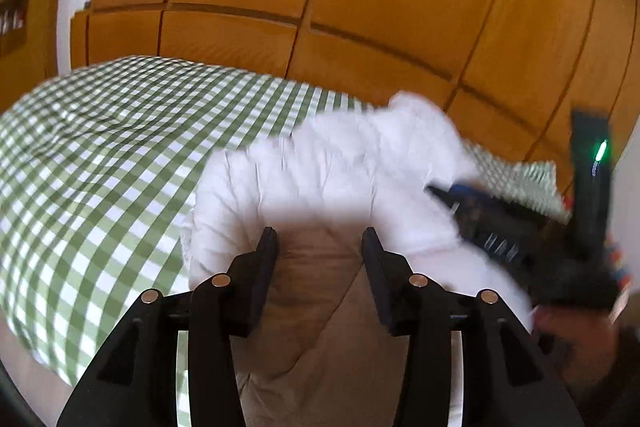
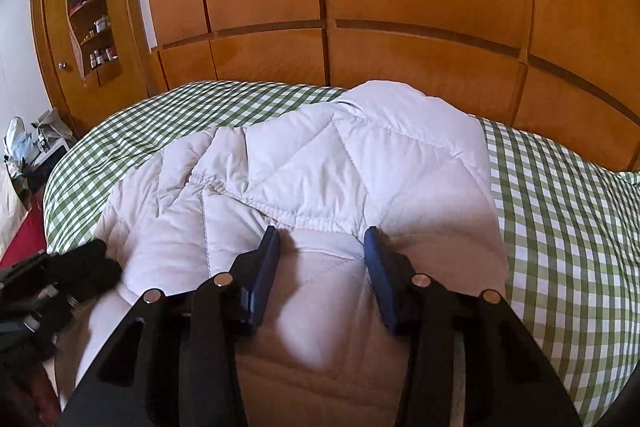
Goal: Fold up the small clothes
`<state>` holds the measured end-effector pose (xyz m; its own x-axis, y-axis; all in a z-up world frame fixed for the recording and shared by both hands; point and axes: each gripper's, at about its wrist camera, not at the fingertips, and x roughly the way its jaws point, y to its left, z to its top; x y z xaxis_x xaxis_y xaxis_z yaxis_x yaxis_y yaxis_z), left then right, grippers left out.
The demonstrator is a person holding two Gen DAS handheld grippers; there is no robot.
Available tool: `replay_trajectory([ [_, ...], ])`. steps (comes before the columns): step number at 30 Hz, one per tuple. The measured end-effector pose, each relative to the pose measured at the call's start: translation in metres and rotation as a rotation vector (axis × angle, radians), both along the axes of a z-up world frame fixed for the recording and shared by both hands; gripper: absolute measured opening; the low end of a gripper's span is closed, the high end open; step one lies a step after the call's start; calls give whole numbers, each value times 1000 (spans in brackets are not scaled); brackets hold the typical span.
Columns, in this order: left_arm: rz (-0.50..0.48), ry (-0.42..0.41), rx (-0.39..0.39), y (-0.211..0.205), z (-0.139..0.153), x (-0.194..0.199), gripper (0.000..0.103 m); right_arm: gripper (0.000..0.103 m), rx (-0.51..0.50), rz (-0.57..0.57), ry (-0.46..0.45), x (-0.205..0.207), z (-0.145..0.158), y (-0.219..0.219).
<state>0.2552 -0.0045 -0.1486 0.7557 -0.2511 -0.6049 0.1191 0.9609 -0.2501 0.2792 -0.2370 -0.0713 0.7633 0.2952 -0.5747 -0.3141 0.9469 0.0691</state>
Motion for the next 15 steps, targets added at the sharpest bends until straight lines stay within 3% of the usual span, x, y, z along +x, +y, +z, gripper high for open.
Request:
replay_trajectory([
  [3, -14, 4, 21, 0, -9, 1, 45, 47, -6, -21, 1, -15, 9, 2],
  [6, -28, 0, 4, 5, -15, 3, 45, 69, 61, 7, -20, -43, 21, -4],
  [11, -49, 4, -62, 16, -27, 8, 45, 69, -93, 26, -53, -58, 4, 10],
  [15, -51, -13, -42, 11, -28, 6, 45, 71, -80, 13, -72, -57, -3, 11],
])
